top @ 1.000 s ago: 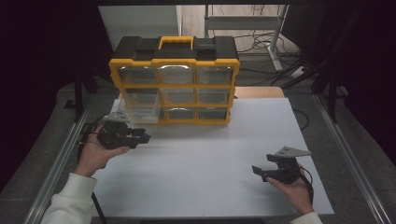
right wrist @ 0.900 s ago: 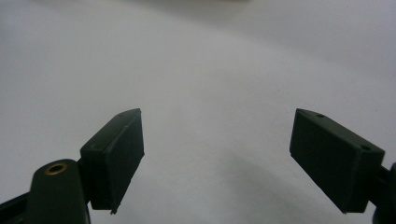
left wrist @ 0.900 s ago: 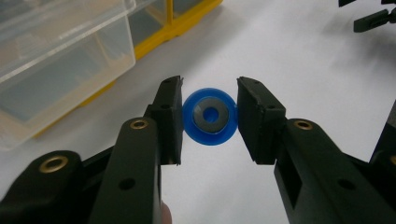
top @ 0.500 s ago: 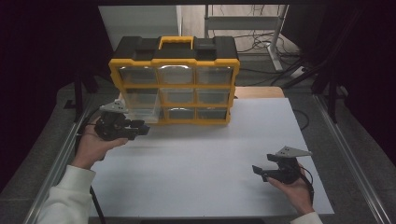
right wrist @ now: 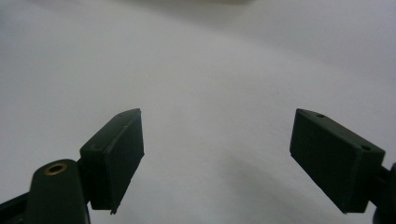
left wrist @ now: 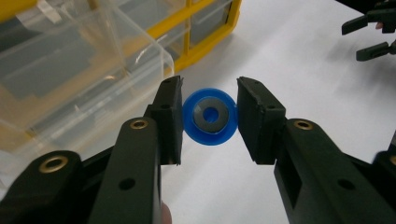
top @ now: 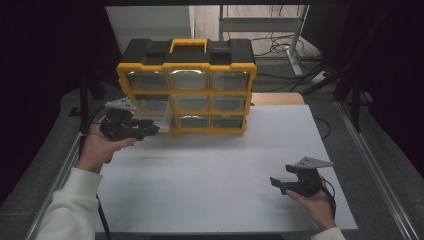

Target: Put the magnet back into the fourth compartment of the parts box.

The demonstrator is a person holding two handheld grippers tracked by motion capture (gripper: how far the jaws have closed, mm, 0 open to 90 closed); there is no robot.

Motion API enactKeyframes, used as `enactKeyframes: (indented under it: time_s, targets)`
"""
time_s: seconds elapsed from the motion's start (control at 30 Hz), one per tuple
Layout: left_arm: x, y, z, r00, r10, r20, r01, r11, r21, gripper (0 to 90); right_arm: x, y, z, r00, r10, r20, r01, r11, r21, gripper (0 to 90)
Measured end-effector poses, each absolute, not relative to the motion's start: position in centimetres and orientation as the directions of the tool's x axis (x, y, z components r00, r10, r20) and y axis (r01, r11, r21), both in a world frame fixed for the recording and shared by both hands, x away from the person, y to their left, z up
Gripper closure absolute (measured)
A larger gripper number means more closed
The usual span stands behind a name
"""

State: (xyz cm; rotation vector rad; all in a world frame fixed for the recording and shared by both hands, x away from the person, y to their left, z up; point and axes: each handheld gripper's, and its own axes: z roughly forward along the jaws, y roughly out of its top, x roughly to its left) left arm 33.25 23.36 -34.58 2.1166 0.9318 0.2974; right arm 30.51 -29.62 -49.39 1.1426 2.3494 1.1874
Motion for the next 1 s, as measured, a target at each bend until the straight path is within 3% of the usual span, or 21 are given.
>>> enactKeyframes:
  time_s: [1.0]
  targets:
    - [36.7, 23.2, -33.0, 0.651, 0.756, -0.066, 0.520, -0.381, 0.765, 62.2, 30.5, -29.6, -49.3, -0.662, 0.743, 0.104, 0.517, 0.352, 0.780, 17.8]
